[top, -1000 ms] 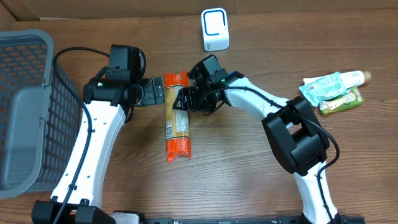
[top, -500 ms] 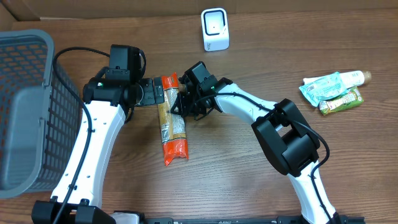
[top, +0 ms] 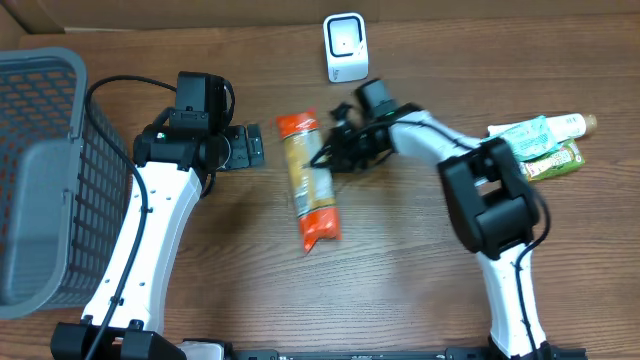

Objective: Scan the item barcode
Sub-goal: 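Lift the spaghetti package and raise it toward the scanner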

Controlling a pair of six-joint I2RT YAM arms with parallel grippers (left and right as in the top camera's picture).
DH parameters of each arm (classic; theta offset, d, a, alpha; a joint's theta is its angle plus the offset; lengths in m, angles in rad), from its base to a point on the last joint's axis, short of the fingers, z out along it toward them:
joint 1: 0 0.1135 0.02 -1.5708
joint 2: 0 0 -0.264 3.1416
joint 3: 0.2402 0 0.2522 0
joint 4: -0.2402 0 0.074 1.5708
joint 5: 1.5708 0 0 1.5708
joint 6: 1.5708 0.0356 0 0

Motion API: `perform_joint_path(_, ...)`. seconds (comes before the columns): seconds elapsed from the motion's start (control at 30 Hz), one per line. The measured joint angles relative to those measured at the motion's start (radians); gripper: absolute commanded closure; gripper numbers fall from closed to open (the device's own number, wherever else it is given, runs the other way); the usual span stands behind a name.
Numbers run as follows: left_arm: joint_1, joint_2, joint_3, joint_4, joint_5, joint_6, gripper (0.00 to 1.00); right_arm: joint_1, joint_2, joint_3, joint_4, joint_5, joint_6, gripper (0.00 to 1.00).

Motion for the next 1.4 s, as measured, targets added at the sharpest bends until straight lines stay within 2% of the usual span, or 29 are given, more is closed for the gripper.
perform_joint_path(0.1, 0.0, 0.0, 0.0, 0.0, 0.0, 0.0, 0.0, -0.076, 0.0, 0.0, -0.074, -0.008, -0.046, 0.96)
perform_joint_path(0.17, 0.0, 0.0, 0.0, 0.0, 0.0, 0.0, 0.0, -0.099, 0.0, 0.0, -0.089, -0.007, -0.066, 0.89)
perform_joint_path(0.27, 0.0, 0.0, 0.0, 0.0, 0.0, 0.0, 0.0, -0.09, 0.0, 0.0, -0.09, -0.004, -0.076, 0.72)
perform_joint_path(0.4, 0.0, 0.0, 0.0, 0.0, 0.0, 0.0, 0.01, -0.042, 0.0, 0.0, -0.094, 0.018, -0.069, 0.43)
perform_joint_path(0.43, 0.0, 0.0, 0.0, 0.0, 0.0, 0.0, 0.0, -0.026, 0.0, 0.0, -0.082, 0.013, -0.068, 0.39)
perform_joint_path(0.57, 0.0, 0.0, 0.0, 0.0, 0.0, 0.0, 0.01, 0.032, -0.001, 0.007, -0.051, 0.014, -0.051, 0.32)
perform_joint_path(0.67, 0.0, 0.0, 0.0, 0.0, 0.0, 0.0, 0.0, 0.053, -0.003, 0.011, -0.039, 0.027, -0.025, 0.3)
perform_joint_path(0.77, 0.0, 0.0, 0.0, 0.0, 0.0, 0.0, 0.0, 0.07, -0.013, 0.013, -0.029, 0.076, 0.044, 0.31)
perform_joint_path(0.83, 0.0, 0.0, 0.0, 0.0, 0.0, 0.0, 0.0, 0.077, -0.021, 0.013, -0.027, 0.115, 0.103, 0.41)
perform_joint_path(0.9, 0.0, 0.0, 0.0, 0.0, 0.0, 0.0, 0.01, 0.089, -0.027, 0.013, -0.026, 0.171, 0.164, 0.57)
perform_joint_path(0.93, 0.0, 0.0, 0.0, 0.0, 0.0, 0.0, 0.0, 0.092, -0.029, 0.014, -0.021, 0.194, 0.183, 0.71)
perform_joint_path(1.03, 0.0, 0.0, 0.0, 0.0, 0.0, 0.0, 0.0, 0.106, -0.029, 0.014, -0.006, 0.265, 0.237, 0.96)
perform_joint_path(1.2, 0.0, 0.0, 0.0, 0.0, 0.0, 0.0, 0.0, 0.114, -0.034, 0.019, 0.006, 0.275, 0.245, 0.96)
perform_joint_path(1.4, 0.0, 0.0, 0.0, 0.0, 0.0, 0.0, 0.0, 0.091, -0.033, 0.019, -0.005, 0.211, 0.151, 0.96)
